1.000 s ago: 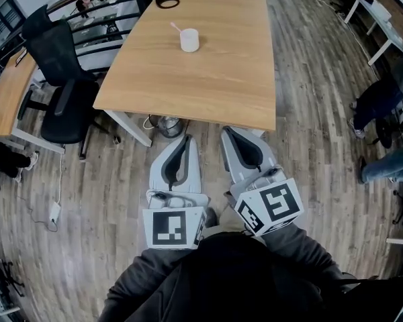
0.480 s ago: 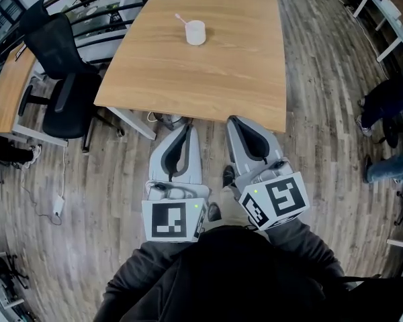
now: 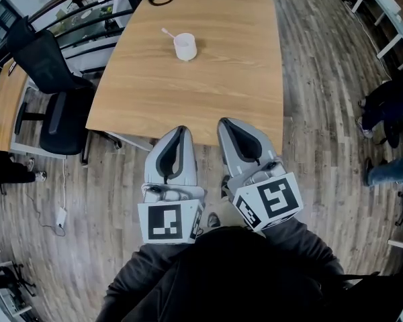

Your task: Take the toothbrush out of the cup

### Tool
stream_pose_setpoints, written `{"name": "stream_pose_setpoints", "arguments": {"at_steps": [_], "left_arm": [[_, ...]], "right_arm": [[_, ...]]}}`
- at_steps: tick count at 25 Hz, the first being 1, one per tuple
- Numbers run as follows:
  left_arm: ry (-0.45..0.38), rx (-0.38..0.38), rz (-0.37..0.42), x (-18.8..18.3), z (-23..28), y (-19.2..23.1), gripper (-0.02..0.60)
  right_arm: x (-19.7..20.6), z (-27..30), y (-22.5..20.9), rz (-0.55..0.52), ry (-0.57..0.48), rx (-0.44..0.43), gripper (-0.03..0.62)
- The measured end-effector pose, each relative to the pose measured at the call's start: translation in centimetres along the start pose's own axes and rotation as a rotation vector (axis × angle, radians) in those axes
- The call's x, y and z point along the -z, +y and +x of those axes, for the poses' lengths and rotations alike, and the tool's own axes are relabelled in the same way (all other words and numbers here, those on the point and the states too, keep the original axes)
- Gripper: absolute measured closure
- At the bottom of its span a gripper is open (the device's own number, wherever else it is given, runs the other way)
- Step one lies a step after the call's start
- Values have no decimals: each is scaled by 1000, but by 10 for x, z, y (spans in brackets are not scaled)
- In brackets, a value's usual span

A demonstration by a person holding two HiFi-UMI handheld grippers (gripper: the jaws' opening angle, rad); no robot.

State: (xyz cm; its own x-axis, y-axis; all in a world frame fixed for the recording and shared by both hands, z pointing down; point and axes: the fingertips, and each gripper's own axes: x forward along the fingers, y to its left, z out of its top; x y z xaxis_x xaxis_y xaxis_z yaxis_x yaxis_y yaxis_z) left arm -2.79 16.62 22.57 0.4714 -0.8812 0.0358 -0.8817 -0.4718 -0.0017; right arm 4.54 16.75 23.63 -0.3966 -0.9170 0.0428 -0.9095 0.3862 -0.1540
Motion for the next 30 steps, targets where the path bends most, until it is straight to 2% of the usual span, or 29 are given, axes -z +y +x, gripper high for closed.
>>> {"name": "stream_pose_setpoints", "arguments": {"at_steps": [9,17,24,30], "left_arm": [[14,-24,6,-12,72,-2,575],[10,-84,20,-15,102,2,574],[8,-125,27,-12,117,22,574],[5,-128,-4,-7,145,54,574]], "right_arm": [[-22,51,-50,-1,-15,-54,594],[-30,78,-73,3,-30,-106,594],[-32,106,-78,-6,-31,-137,594],[-30,145,-82,-24,-23,-127,594]]}}
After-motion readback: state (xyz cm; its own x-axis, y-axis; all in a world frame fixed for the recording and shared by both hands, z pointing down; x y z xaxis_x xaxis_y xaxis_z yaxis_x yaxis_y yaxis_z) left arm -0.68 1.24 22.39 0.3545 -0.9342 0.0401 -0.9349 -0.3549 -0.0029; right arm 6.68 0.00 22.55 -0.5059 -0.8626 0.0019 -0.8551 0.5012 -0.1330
